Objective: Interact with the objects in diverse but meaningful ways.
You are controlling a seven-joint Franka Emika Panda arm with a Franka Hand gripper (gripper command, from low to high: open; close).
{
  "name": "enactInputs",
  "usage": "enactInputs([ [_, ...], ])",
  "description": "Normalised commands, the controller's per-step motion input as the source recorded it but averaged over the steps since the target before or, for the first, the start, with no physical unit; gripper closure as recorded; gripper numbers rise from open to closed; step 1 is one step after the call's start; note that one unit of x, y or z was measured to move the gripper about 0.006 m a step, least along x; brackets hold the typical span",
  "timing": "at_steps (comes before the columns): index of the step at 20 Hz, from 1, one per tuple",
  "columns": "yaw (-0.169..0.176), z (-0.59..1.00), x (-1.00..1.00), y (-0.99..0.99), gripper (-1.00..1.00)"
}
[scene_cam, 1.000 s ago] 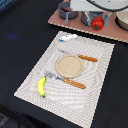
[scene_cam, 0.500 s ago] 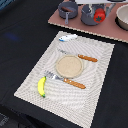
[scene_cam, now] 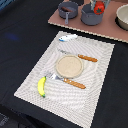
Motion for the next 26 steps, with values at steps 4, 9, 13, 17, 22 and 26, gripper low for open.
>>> enactInputs([
  [4, 0.003, 0.09, 0.0, 0.59, 1.0],
  [9, 0.0, 0.03, 0.0, 0.43, 1.0],
  [13, 0.002, -0.02, 0.0, 0.27, -1.0],
  [17, 0.005, 0.0, 0.0, 0.28, -1.0],
  [22, 0.0, 0.03, 0.0, 0.24, -1.0],
  [26, -0.258, 0.18, 0.05, 0.02, -1.0],
])
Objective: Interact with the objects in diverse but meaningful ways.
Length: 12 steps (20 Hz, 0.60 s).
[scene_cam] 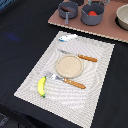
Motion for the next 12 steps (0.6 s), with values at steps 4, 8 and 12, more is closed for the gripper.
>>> enactInputs([
  [4, -0.375, 0.26, 0.0, 0.0, -1.0],
  [8, -0.375, 0.29, 0.0, 0.0, -1.0],
  [12, -0.362, 0.32, -0.01, -0.05, -1.0],
])
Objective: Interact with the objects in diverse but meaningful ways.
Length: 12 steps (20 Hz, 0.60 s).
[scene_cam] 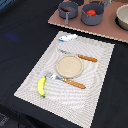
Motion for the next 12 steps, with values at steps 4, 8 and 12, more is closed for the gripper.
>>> enactInputs([
  [4, -0.129, 0.44, 0.01, -0.59, -1.0],
  [8, -0.001, 0.34, 0.28, -0.88, -1.0],
  [12, 0.0, 0.35, 0.37, -0.89, -1.0],
])
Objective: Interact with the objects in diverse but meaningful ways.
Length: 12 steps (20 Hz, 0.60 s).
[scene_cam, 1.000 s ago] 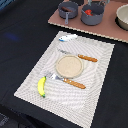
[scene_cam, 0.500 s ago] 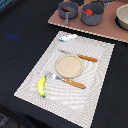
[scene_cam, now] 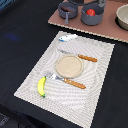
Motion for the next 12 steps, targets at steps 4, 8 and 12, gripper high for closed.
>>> enactInputs([
  [4, 0.0, 0.35, 0.38, -0.89, -1.0],
  [8, 0.002, 0.31, 0.38, -0.87, -1.0],
  [12, 0.004, 0.17, 0.4, -0.82, -1.0],
])
